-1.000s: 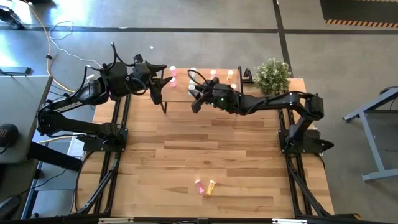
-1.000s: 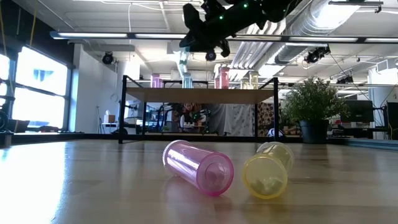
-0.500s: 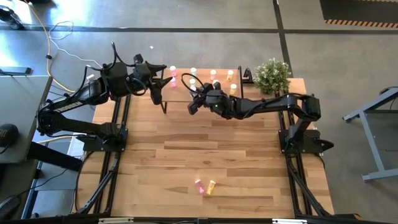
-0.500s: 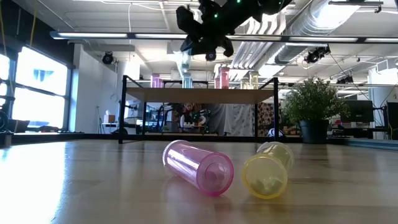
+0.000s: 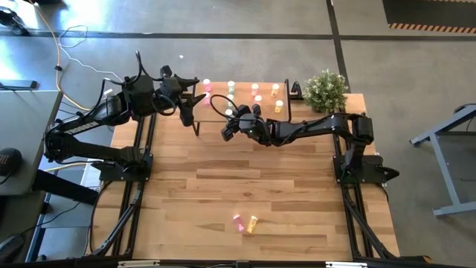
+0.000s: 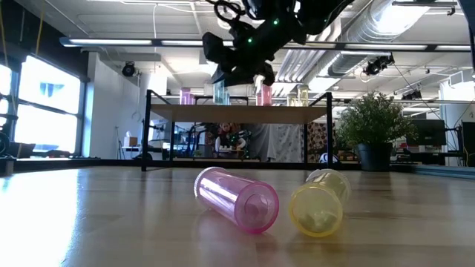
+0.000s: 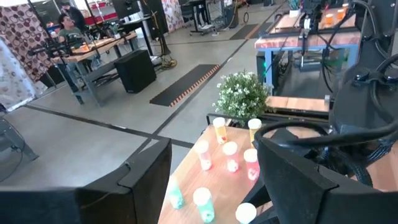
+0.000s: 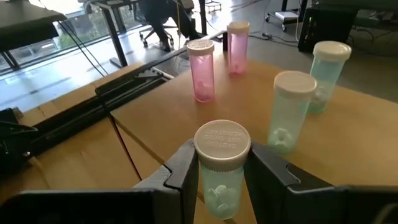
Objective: Pick and place medicine bottles onto shelf by color
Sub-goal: Put the blue pill bottle on the shelf aligned with the other blue pill bottles
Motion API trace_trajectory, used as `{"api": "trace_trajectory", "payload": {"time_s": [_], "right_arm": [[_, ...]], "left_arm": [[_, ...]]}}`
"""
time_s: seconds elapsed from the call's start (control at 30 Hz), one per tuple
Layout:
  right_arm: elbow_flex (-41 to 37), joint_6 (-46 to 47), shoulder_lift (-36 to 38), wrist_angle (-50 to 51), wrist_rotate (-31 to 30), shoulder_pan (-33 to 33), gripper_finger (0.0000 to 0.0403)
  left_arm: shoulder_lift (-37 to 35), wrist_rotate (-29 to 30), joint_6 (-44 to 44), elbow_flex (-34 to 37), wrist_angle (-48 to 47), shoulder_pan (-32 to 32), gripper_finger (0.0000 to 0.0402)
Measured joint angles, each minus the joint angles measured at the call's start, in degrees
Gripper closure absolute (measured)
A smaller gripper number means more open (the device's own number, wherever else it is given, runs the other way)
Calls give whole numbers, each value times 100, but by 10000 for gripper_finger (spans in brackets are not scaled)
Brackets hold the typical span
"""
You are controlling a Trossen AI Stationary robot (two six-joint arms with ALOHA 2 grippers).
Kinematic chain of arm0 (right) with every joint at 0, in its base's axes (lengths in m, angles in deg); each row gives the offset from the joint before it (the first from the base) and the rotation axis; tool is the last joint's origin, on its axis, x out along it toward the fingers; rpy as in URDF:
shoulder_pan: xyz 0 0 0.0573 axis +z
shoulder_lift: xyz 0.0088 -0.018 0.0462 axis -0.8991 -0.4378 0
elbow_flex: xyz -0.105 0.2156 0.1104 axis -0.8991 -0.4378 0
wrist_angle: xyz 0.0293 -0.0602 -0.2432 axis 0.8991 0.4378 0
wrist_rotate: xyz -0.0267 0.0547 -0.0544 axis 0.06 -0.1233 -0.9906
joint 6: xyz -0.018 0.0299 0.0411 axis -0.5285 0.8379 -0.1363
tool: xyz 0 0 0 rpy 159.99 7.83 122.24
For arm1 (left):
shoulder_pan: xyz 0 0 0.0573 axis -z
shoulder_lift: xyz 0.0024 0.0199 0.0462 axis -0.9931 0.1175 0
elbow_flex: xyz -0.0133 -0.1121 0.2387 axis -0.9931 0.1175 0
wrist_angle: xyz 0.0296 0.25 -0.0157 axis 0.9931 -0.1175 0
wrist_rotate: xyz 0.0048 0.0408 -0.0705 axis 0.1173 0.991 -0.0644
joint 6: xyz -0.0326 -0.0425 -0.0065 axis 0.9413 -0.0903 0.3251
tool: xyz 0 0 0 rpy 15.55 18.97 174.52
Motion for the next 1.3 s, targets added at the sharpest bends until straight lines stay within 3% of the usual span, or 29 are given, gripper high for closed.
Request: {"api": "trace_trajectory", "payload": {"time_s": [0.97,1.3], "right_arm": [[0,-58,-19,106,-190,-13,304],[2,53,-10,228,-231,-13,273]], "left_arm": [[0,-17,-39,0,-73,0,174],[0,-17,-31,0,-73,0,174]]}}
